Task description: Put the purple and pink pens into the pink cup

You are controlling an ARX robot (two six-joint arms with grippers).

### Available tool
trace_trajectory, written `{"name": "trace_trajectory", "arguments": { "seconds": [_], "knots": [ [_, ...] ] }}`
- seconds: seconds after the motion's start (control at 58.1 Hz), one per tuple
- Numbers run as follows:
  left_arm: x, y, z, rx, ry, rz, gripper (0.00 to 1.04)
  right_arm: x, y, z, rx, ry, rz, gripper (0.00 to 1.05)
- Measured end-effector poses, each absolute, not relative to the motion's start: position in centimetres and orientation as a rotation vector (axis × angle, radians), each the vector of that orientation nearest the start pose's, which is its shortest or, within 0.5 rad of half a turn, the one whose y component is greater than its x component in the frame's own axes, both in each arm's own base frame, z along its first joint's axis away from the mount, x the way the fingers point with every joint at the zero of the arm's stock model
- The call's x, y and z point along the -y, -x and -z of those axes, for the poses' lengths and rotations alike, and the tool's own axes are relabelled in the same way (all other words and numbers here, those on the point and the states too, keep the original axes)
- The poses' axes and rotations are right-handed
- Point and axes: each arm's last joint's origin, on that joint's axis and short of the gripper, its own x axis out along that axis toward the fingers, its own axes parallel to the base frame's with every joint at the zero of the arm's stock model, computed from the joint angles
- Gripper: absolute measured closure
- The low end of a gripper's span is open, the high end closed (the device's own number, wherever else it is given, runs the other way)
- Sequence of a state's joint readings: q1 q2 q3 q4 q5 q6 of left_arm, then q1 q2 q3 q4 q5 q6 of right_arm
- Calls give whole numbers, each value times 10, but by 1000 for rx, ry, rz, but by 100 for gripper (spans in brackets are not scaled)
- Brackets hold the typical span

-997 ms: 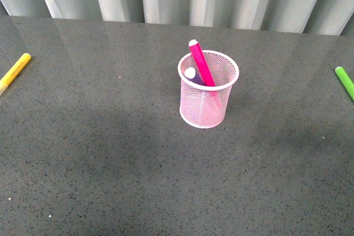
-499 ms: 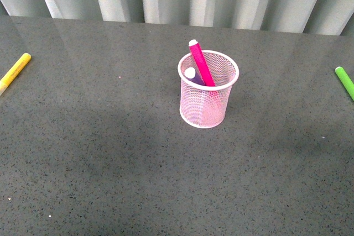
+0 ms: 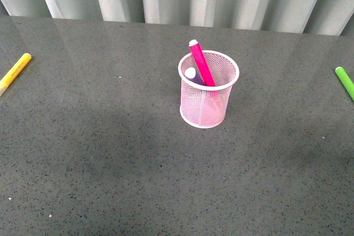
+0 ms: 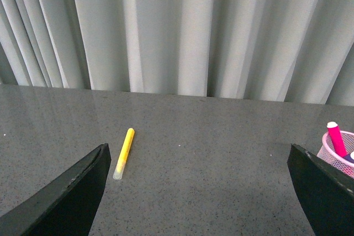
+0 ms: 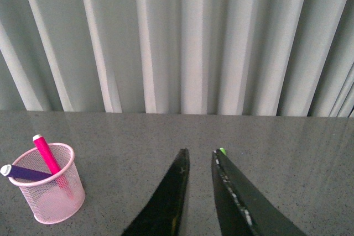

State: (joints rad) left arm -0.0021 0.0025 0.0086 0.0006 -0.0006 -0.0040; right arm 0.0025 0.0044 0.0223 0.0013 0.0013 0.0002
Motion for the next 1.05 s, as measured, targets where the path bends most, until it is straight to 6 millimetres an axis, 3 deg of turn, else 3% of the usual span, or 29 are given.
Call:
{"name": "trace_trajectory", "arguments": {
  "seconds": [0.464, 1.049],
  "knots": [
    [0, -97, -166, 7, 4, 2, 7, 0, -97, -171, 19, -1, -1, 5],
    [0, -97, -166, 7, 4, 2, 7, 0, -97, -171, 19, -1, -1, 7]
  ]
}}
